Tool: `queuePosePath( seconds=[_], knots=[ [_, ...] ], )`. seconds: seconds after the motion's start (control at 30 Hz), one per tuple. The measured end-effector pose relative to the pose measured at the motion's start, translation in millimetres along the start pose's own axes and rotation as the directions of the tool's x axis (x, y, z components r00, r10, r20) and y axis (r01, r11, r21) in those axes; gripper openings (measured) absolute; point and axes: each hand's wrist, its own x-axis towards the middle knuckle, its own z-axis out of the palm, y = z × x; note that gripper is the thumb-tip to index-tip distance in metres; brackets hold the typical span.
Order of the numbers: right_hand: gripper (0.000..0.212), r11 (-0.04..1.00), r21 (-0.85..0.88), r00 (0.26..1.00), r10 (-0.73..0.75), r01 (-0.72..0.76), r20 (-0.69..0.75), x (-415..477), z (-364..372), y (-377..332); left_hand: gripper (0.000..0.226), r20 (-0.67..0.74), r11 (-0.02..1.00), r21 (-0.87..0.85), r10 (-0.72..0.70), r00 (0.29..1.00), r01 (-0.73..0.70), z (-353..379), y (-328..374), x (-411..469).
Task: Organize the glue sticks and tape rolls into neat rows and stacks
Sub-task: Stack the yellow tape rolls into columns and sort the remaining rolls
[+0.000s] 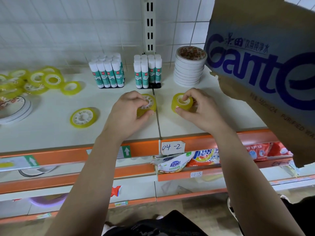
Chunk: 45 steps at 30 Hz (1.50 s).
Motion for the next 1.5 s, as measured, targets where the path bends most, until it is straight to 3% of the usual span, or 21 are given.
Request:
queuePosePath(
  seconds=[0.27, 0.43, 0.63, 1.0, 1.37, 1.5],
  knots=[
    [0.029, 0.998, 0.016, 0.996, -0.067, 0.068, -0.058, -1.4, -1.4, 2.4, 0.034, 0.011, 1.0, -0.002, 0.016, 1.0, -0.016, 4.8, -3.0, 2.2],
    [0.038, 0.997, 0.0, 0.992, -0.079, 0.08, -0.096, -4.1, -4.0, 2.1, 0.027, 0.029, 1.0, -0.011, 0.012, 1.0, -0.012, 4.7, -4.0, 6.4],
    [0.021, 0.996, -0.033, 0.984, -0.082, 0.078, -0.155, -6.4, -6.9, 5.4, 0.031, 0.046, 1.0, 0.009, 0.001, 0.999, -0.002, 4.6, -5.4, 8.2],
    [0.02, 0.995, -0.058, 0.977, -0.094, 0.084, -0.194, -11.7, -9.1, 7.2, 0.029, 0.039, 0.999, 0.03, 0.009, 0.999, -0.01, 4.1, -0.8, 3.4],
    [0.013, 0.991, -0.081, 0.963, -0.127, 0.11, -0.238, -6.1, -6.4, -11.8, 0.049, 0.037, 1.0, -0.015, 0.009, 0.999, -0.008, -1.1, -1.8, -2.8],
    [0.008, 0.99, -0.051, 0.957, -0.14, 0.131, -0.254, 2.1, 4.3, -30.6, 0.055, -0.027, 0.999, -0.036, 0.006, 1.0, -0.007, -18.8, -8.5, -11.0]
  ],
)
